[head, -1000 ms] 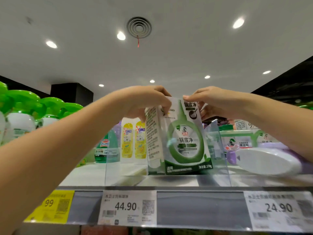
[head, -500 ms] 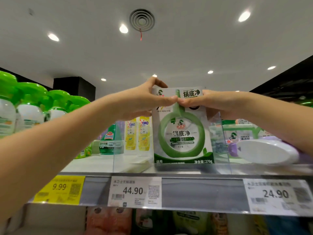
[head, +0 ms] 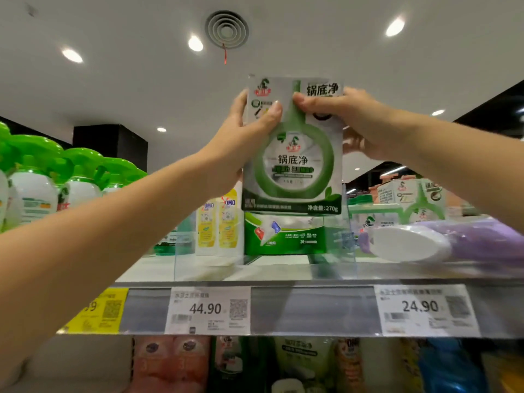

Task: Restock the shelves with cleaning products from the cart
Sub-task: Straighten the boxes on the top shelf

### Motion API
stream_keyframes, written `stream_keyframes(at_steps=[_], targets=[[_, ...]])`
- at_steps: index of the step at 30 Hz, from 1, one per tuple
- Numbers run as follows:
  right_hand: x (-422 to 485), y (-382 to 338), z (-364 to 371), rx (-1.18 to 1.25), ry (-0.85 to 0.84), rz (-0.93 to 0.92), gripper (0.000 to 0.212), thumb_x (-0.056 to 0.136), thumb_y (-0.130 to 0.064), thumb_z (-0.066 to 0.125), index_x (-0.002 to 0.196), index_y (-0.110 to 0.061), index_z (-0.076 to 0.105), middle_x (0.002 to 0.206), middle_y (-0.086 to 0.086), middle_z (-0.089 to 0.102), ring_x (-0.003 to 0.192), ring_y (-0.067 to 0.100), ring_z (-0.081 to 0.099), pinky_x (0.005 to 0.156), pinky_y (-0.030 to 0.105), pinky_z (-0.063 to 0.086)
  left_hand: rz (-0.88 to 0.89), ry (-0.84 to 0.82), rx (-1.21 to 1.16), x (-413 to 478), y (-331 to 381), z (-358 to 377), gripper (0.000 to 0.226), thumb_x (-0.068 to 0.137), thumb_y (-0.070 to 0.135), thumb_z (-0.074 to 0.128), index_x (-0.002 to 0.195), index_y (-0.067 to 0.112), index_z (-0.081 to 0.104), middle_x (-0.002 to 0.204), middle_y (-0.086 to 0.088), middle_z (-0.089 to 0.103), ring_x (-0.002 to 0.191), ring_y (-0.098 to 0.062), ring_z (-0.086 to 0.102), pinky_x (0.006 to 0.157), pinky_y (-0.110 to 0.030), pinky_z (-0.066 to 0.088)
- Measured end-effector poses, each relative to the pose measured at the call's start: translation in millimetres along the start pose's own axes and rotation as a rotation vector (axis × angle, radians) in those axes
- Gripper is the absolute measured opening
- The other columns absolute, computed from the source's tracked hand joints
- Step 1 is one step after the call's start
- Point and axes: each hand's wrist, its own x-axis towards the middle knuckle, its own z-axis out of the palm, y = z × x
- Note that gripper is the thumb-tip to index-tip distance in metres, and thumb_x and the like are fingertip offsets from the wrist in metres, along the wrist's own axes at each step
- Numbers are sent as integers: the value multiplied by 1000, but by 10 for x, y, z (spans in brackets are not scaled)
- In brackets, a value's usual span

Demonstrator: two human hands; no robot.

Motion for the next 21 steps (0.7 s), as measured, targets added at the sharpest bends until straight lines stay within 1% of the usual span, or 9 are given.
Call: stream_keyframes(at_steps=[3,5,7,10,12,15,17,19,21], targets=[[-58,-206,-176,-50,53,-39,31,80,-59,63,85,-28,64,69,-12,71,60,8,70,48,18,50,91,-25,-87,64,163,151,55,97,26,52,144,25,24,114,-11,63,89,-24,71,69,-38,60],[-119,-280,-302,-68,93,-58,32,82,-59,61,85,-28,63,68,-13,71,62,7,70,49,18,51,132,-50,-69,111,261,244,55,97,27,52,144,24,24,113,-11,64,88,-25,72,69,-38,60],[-183,-346,-437,-83,144,-78,32,85,-59,59,86,-27,63,69,-14,71,65,8,71,51,17,52,197,-66,-43,173,361,344,55,97,28,52,144,23,24,115,-12,63,92,-27,71,73,-41,59],[-277,-468,-663,-120,218,-82,37,85,-61,56,94,-26,64,78,-11,72,72,10,72,58,20,54,280,-72,-29,270,527,540,54,97,28,52,142,19,24,112,-12,64,90,-26,71,71,-40,59],[-360,-530,-838,-149,247,-61,42,84,-64,56,97,-25,64,82,-10,73,74,10,72,60,22,54,289,-90,-39,329,591,694,52,97,30,52,140,19,25,105,-9,65,82,-23,72,65,-35,59],[-532,-511,-1093,-206,253,-14,41,83,-64,56,95,-26,65,77,-12,73,70,8,72,54,18,53,247,-171,-69,385,587,977,52,97,32,52,140,23,24,104,-7,65,78,-20,73,61,-32,58],[-637,-439,-1261,-236,275,29,44,80,-64,59,97,-24,66,79,-10,73,68,9,72,51,18,52,190,-231,-73,433,548,1167,56,96,33,52,141,26,20,108,-7,64,84,-23,73,67,-41,60],[-735,-353,-1414,-257,278,58,43,75,-63,63,94,-24,66,76,-10,73,63,8,71,48,16,50,127,-286,-44,481,485,1332,57,95,33,54,140,29,20,112,-8,64,93,-30,71,76,-55,57],[-820,-255,-1549,-262,276,72,42,70,-60,67,92,-25,65,75,-10,73,61,9,71,48,17,51,73,-350,10,523,431,1468,53,93,31,57,135,28,26,113,-9,64,91,-31,71,73,-59,56]])
